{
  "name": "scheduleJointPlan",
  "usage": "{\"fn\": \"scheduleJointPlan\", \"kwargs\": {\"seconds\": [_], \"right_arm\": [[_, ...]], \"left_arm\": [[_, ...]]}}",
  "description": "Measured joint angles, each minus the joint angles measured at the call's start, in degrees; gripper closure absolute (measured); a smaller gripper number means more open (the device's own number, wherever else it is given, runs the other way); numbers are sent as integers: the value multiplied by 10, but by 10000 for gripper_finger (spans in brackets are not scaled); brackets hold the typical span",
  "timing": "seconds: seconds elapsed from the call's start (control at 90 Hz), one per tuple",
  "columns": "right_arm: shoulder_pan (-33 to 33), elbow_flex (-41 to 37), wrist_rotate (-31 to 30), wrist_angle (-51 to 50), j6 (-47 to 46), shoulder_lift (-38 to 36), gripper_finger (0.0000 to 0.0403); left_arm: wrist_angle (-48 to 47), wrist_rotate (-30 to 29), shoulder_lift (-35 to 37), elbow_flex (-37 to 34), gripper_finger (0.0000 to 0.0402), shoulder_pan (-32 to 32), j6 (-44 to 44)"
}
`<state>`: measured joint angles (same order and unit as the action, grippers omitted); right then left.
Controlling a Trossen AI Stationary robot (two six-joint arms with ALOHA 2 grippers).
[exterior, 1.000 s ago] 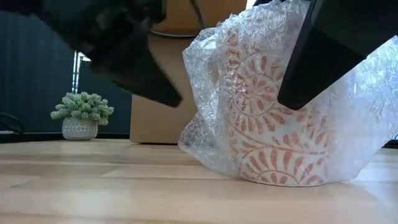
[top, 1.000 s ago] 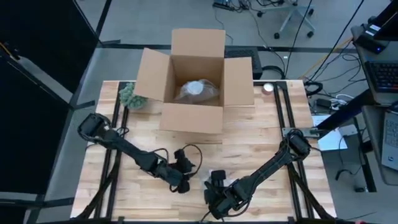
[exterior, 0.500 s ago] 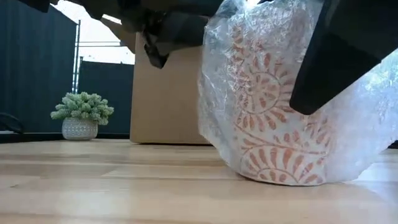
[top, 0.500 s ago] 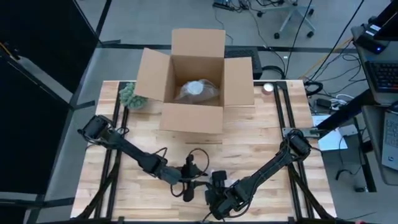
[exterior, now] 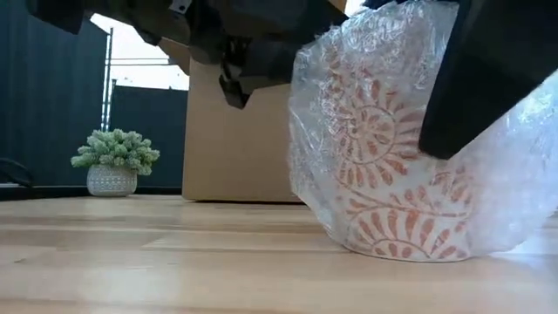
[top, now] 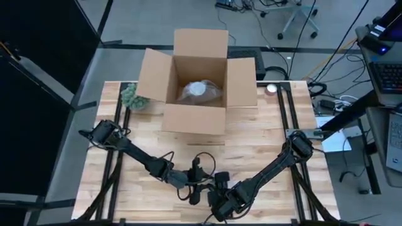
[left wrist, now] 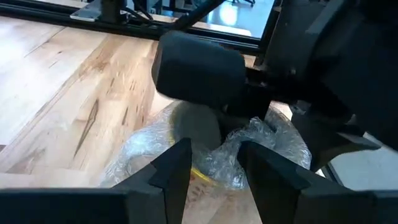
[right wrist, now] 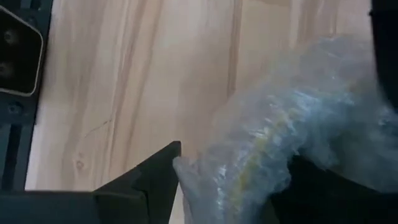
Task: Wrap mug
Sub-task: Wrap the yellow patterned mug with bubble wrap, then put the wrapped mug into the box
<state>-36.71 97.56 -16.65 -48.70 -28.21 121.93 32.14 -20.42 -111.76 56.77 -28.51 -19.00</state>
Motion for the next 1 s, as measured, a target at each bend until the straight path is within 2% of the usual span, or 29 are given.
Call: {"fn": "scheduleJointPlan", "kwargs": {"seconds": [0.3, 0.578, 0.756, 0.822, 1.0], "right_arm": [[-5, 85, -6, -114, -3, -23, 204], [-5, 114, -14, -127, -3, -24, 204], [6, 114, -40, -114, -10, -17, 204], [14, 109, -32, -110, -32, -8, 204], [24, 78, 36, -77, -96, 8, 204]], "left_arm": [[0, 4, 2, -2, 263, 0, 0], [1, 4, 1, -2, 263, 0, 0], [2, 4, 1, -2, 263, 0, -1], [2, 4, 1, -3, 263, 0, 1], [4, 5, 1, -3, 263, 0, -1]]}}
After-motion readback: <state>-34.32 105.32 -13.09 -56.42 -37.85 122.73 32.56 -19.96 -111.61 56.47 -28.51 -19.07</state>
